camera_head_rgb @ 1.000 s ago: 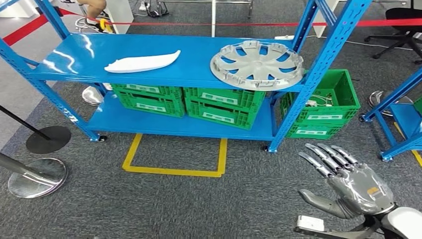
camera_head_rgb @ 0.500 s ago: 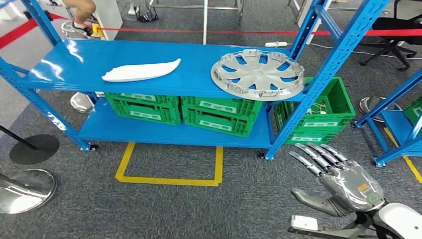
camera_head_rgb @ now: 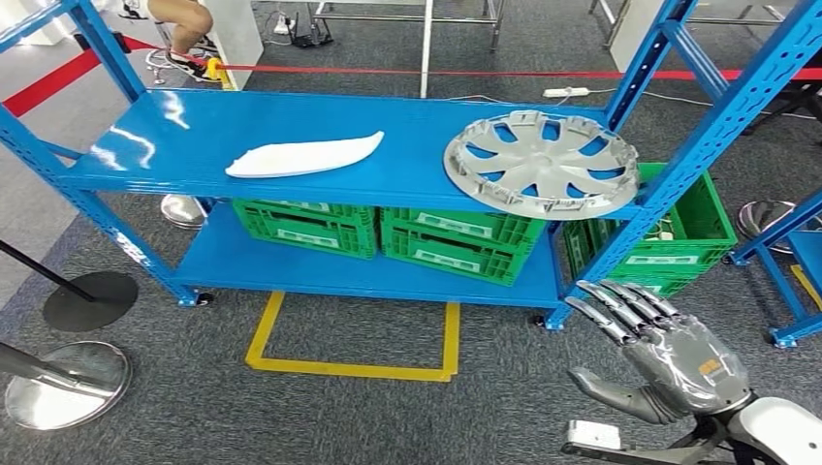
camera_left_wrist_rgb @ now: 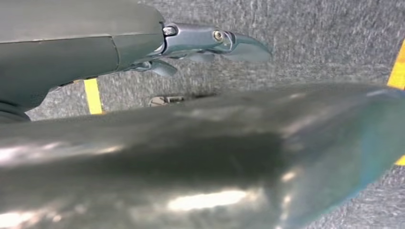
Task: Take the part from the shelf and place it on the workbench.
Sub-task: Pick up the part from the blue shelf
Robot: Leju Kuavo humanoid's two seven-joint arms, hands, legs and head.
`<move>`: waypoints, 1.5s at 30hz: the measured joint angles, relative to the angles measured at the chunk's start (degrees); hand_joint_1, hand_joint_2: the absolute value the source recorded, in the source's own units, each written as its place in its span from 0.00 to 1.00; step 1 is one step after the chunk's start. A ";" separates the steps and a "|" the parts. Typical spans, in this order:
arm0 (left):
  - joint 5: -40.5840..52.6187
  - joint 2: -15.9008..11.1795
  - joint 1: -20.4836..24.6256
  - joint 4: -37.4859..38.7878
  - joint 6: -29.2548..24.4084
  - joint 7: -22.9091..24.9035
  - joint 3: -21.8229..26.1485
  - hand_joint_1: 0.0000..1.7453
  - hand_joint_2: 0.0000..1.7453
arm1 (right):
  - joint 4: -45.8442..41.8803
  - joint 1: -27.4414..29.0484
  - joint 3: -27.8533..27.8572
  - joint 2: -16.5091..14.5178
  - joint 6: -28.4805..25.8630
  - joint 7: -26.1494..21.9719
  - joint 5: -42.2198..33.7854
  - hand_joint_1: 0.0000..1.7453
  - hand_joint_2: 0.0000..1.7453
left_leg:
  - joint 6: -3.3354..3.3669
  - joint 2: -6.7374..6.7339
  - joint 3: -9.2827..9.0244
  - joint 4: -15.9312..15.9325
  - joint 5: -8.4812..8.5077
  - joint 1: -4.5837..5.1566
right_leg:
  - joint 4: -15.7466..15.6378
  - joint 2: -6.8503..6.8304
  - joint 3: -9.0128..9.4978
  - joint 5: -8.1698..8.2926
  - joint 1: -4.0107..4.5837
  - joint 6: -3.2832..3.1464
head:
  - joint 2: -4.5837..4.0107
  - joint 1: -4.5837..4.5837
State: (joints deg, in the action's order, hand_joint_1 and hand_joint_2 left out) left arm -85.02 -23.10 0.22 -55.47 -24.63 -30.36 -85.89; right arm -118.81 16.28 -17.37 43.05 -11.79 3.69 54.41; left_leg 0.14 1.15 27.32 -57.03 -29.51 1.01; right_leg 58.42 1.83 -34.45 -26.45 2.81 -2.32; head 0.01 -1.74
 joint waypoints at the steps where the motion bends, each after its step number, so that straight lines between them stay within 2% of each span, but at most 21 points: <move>1: 0.00 -0.08 -0.05 -0.09 0.01 0.00 0.01 0.00 0.00 | 0.00 -0.03 -0.01 -0.03 0.00 0.00 -0.01 0.00 0.00 | -0.18 -0.02 -0.42 -0.52 -0.12 0.04 | -0.47 -0.18 0.99 0.45 -0.18 0.21 | 0.00 -0.03; 3: 0.00 -0.26 0.01 -0.23 -0.02 0.00 0.01 0.00 0.00 | 0.00 -0.06 -0.04 -0.08 0.01 0.00 -0.01 0.00 0.00 | -0.75 -0.18 0.96 -4.10 -1.06 0.04 | -1.08 -0.48 2.86 0.71 -0.59 0.31 | 0.00 0.23; 6: 0.00 -0.43 0.07 -0.31 -0.06 0.00 0.03 0.00 0.00 | 0.00 -0.07 -0.13 -0.11 0.01 0.00 -0.01 0.00 0.00 | -1.56 -0.34 8.04 -13.62 -4.98 -0.25 | -1.36 -0.64 4.05 -0.30 -0.88 0.25 | -0.01 0.47; 8: 0.00 -0.47 -0.15 -0.31 -0.07 0.00 -0.01 0.00 0.00 | 0.00 -0.05 -0.19 -0.13 0.01 0.00 -0.01 0.00 0.00 | -1.90 -0.37 10.99 -14.88 -5.82 -0.37 | -1.47 -0.61 5.26 -1.31 -1.11 0.36 | -0.01 0.49; 9: 0.00 -0.50 -0.24 -0.31 -0.10 0.00 -0.03 0.00 0.00 | 0.00 -0.06 -0.20 -0.13 0.01 0.00 -0.07 0.00 0.00 | -2.07 -0.37 11.26 -13.24 -4.54 -0.42 | -1.49 -0.59 6.02 -1.91 -1.27 0.49 | -0.01 0.49; 11: 0.00 -0.52 -0.30 -0.34 -0.42 0.00 -0.04 0.00 0.00 | 0.00 -0.12 -0.21 -0.14 0.08 -0.02 -0.44 0.00 0.00 | -2.55 -0.48 10.31 -6.67 1.18 -0.79 | -1.38 -0.60 7.58 -3.36 -1.49 1.00 | -0.01 0.57; 13: 0.00 -0.51 -0.26 -0.55 -1.08 0.01 -0.06 0.00 0.00 | 0.01 -0.13 -0.20 -0.17 0.20 -0.08 -0.90 0.00 0.00 | -2.52 -1.07 9.33 -1.89 5.23 -1.22 | -1.50 -0.53 8.59 -5.04 -1.34 1.60 | -0.01 0.71; 17: -0.04 -0.66 -0.32 -1.54 -2.34 -0.07 -0.04 0.00 0.00 | 0.02 -0.27 -0.17 -0.26 0.28 -0.32 -1.53 0.00 0.00 | -0.97 -1.15 8.13 -1.00 5.74 -1.66 | -0.36 -0.66 9.83 -6.30 -1.15 2.65 | 0.00 0.28; 20: -0.10 -1.12 -0.33 -2.21 -2.88 -0.22 -0.03 0.00 0.00 | 0.03 -0.48 -0.22 -0.34 0.34 -0.46 -1.85 0.00 0.00 | -0.08 -1.12 6.95 -1.02 4.95 -1.77 | 8.18 -1.28 4.37 -8.98 -1.72 4.04 | 0.00 -0.03; 22: -0.13 -1.46 -0.40 -2.61 -3.19 -0.31 -0.03 0.00 0.00 | 0.07 -0.48 -0.28 -0.49 0.45 -0.56 -2.05 0.00 0.00 | 0.09 -1.09 6.16 -1.02 4.08 -1.76 | 13.62 -1.39 -0.44 -11.55 -2.17 4.46 | 0.00 -0.11; 23: -0.13 -1.66 -0.47 -2.93 -3.39 -0.33 -0.04 0.00 0.00 | 0.09 -0.48 -0.28 -0.58 0.56 -0.63 -2.25 0.00 0.00 | 0.09 -1.07 5.56 -1.02 3.54 -1.76 | 14.04 -1.39 -1.85 -11.80 -2.29 4.45 | -0.01 -0.13; 24: -0.13 -1.90 -0.55 -3.38 -3.70 -0.33 -0.05 0.00 0.00 | 0.12 -0.50 -0.29 -0.68 0.71 -0.71 -2.48 0.00 0.00 | 0.07 -1.05 4.81 -1.01 2.99 -1.74 | 12.65 -1.40 -2.36 -10.74 -2.34 4.32 | -0.01 -0.14; 27: -0.13 -2.73 -0.61 -5.37 -5.17 -0.36 -0.14 0.00 0.00 | 0.23 -0.80 -0.32 -0.98 1.19 -0.95 -3.09 0.00 0.00 | -0.22 -0.97 2.74 -0.84 1.47 -1.70 | 3.58 -1.45 -1.20 -2.32 -2.00 3.15 | -0.01 -0.13; 29: -0.14 -3.17 -0.51 -6.68 -6.10 -0.44 -0.20 0.00 0.00 | 0.31 -1.08 -0.31 -1.15 1.39 -1.08 -3.36 0.00 0.00 | -0.86 -0.89 1.94 -0.79 0.90 -1.75 | 0.70 -1.42 -0.56 0.17 -1.55 2.41 | -0.01 -0.28; 33: -0.19 -3.80 -0.38 -8.51 -7.35 -0.86 -0.25 0.00 0.00 | 0.36 -1.43 -0.28 -1.49 1.56 -1.23 -3.93 0.00 0.00 | -2.07 -0.95 1.53 -2.91 0.25 -1.88 | -0.97 -1.29 2.32 0.58 -1.62 1.49 | 0.01 -0.22; 36: -0.25 -4.31 -0.23 -9.32 -7.81 -1.11 -0.28 0.00 0.00 | 0.42 -1.55 -0.30 -1.90 1.70 -1.35 -4.38 0.00 0.00 | -2.59 -0.95 7.18 -11.60 -3.43 -1.83 | -1.29 -1.30 3.58 0.18 -1.70 0.99 | -0.01 0.17; 38: -0.31 -4.57 -0.45 -9.63 -8.06 -1.25 -0.36 0.00 0.00 | 0.53 -1.53 -0.32 -2.20 1.81 -1.48 -4.77 0.00 0.00 | -2.84 -0.95 10.91 -15.00 -5.06 -1.84 | -1.29 -1.18 4.23 -0.59 -1.69 0.81 | -0.01 0.15; 39: -0.32 -4.68 -0.54 -9.78 -8.15 -1.31 -0.43 0.00 0.00 | 0.58 -1.53 -0.33 -2.34 1.88 -1.55 -4.91 0.00 0.00 | -2.89 -0.96 11.61 -14.29 -4.40 -1.84 | -1.29 -1.11 4.74 -1.04 -1.70 0.84 | -0.01 0.16; 40: -0.33 -4.78 -0.59 -9.95 -8.22 -1.38 -0.48 0.00 0.00 | 0.63 -1.53 -0.33 -2.49 1.93 -1.61 -5.00 0.00 0.00 | -2.86 -0.96 11.45 -11.88 -2.24 -1.84 | -1.29 -1.07 5.43 -1.58 -1.72 0.92 | -0.01 0.16; 43: -0.36 -5.08 -0.61 -10.39 -8.31 -1.56 -0.64 0.00 0.00 | 0.76 -1.58 -0.34 -2.82 2.08 -1.68 -5.14 0.00 0.00 | -2.38 -1.05 9.77 -2.63 6.05 -1.81 | -1.00 -1.03 6.77 -3.52 -1.50 1.55 | -0.01 0.25; 45: -0.38 -5.19 -0.66 -10.63 -8.31 -1.68 -0.78 0.00 0.00 | 0.82 -1.63 -0.31 -2.89 2.14 -1.68 -5.21 0.00 0.00 | -1.82 -1.10 9.53 -0.58 7.06 -1.79 | -0.80 -0.95 7.48 -4.40 -1.25 2.12 | -0.01 0.15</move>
State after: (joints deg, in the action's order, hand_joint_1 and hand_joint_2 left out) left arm -85.41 -28.29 -0.44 -66.10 -32.94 -32.04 -86.66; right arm -117.99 14.65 -17.68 40.16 -9.65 2.01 49.19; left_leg -1.68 0.05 36.85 -57.61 -22.45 -0.78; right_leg 57.62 0.88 -26.97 -30.85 1.56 -0.20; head 0.00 -1.59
